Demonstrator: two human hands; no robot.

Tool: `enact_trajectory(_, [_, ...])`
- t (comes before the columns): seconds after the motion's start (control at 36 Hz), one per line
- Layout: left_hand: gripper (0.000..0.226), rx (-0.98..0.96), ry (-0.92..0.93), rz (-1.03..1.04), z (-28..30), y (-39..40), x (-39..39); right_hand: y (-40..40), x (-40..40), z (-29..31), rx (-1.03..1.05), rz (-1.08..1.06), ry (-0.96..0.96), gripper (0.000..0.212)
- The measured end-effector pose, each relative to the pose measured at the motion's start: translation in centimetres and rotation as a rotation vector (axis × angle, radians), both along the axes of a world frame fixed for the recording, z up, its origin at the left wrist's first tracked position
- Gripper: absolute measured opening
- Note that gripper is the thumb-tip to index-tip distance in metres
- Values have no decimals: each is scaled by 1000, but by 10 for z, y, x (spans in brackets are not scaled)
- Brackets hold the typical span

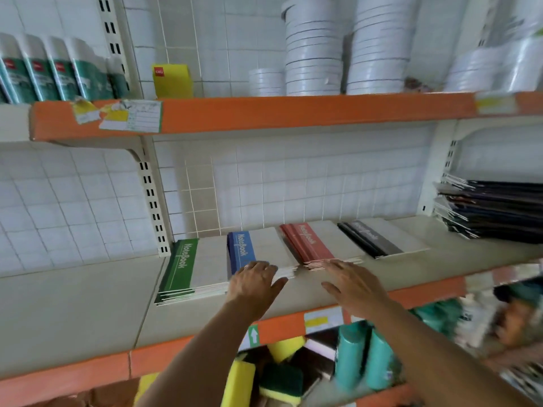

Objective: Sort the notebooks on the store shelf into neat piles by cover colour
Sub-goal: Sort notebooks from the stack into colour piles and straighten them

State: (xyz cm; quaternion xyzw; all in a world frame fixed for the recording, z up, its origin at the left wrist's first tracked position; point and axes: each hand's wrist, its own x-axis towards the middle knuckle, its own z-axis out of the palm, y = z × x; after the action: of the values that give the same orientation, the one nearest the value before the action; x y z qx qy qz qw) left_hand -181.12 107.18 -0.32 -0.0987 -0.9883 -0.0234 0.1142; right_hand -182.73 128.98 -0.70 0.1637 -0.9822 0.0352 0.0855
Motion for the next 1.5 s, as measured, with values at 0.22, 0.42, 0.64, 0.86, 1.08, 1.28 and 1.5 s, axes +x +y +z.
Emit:
enact_trajectory(0.22, [45,-19,30,-42,-1,93,13,109,35,5,7,-146,-21,53])
enact_trajectory(0.42, [45,-54,30,-109,0,191,27,212,75,13,5,-218,1,53])
enact_trajectory(0.64, [43,-61,41,-192,0,284,35,310,111,6,-13,-330,-27,50])
enact_trajectory(0.86, [43,-84,34,-269,7,354,23,375,118,12,-31,-428,-27,47])
enact_trajectory(1.08, [45,-79,85,-326,26,422,-24,433,83,30,-5,-490,33,48])
enact_trajectory(1.28, [44,-30,114,-323,48,465,-79,476,33,56,10,-500,88,38])
enact_trajectory(1.5, [42,-24,137,-353,64,506,-123,512,-21,74,16,-502,87,43])
